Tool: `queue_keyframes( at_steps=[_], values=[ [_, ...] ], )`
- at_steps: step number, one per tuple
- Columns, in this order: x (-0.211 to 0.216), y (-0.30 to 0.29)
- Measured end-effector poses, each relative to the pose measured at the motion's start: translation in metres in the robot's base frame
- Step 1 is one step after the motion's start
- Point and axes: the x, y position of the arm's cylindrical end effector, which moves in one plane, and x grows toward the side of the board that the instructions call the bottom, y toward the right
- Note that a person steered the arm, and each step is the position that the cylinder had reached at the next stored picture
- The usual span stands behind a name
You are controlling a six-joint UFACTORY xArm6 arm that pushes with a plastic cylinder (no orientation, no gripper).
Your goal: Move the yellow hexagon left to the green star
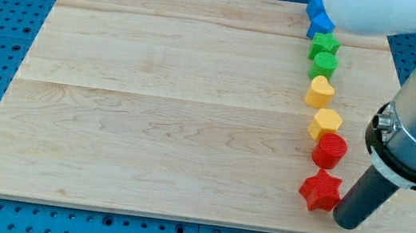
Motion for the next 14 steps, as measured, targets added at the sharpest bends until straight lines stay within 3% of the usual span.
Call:
queue_keyframes(
  at_steps=[2, 5, 6, 10, 12, 14],
  values=[
    [0.000, 0.031],
    [-0.125, 0.052],
    [-0.131, 0.042],
    [-0.131, -0.121],
    [-0.185, -0.181],
    [-0.202, -0.257]
  ],
)
